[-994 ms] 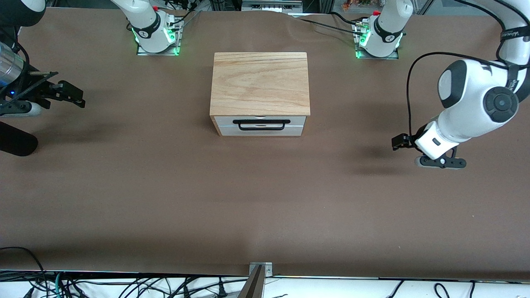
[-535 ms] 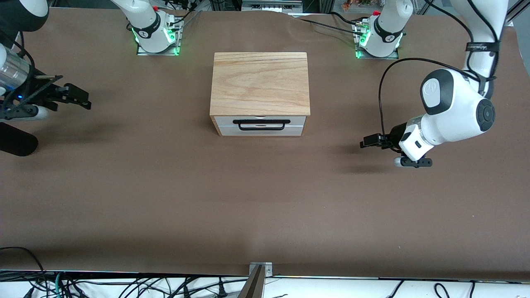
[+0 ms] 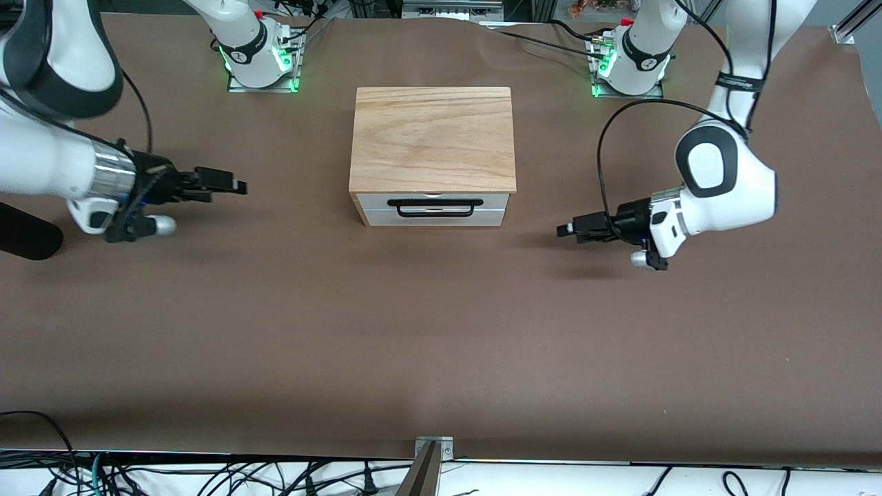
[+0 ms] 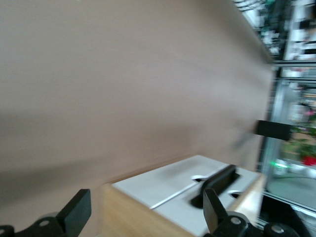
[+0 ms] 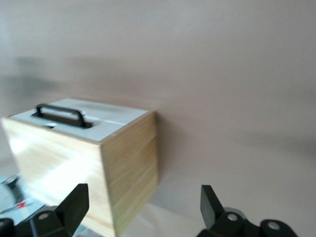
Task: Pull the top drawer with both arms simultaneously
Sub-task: 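Close both grippers on the black drawer handle from either end, then pull the drawer handle outward with both grippers, sliding the drawer open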
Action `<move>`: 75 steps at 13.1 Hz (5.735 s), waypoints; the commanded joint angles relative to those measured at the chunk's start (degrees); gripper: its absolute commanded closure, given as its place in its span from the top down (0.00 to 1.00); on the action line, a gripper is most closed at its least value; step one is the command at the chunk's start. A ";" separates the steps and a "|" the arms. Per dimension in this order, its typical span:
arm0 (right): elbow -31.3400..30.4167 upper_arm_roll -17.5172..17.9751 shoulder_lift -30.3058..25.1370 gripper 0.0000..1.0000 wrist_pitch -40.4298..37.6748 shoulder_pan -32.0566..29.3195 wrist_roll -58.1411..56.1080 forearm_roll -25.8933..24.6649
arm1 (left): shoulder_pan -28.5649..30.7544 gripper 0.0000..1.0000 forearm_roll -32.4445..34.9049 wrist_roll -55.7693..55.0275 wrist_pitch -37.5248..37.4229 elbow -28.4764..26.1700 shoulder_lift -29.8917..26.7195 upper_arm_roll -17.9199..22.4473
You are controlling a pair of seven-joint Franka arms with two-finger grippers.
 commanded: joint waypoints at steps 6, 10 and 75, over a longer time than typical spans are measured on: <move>-1.12 0.05 16.84 1.00 -0.78 3.65 -17.29 28.58 | -3.25 1.00 -26.99 27.17 -6.74 0.09 9.97 -0.74; -9.20 0.05 18.52 1.00 6.23 8.13 -28.33 45.10 | -5.00 1.00 -36.06 35.51 -17.46 0.27 14.37 -0.65; 17.41 -0.57 36.89 0.00 5.20 8.85 -44.55 68.96 | -8.52 0.00 -43.72 27.27 -16.09 22.15 32.04 4.27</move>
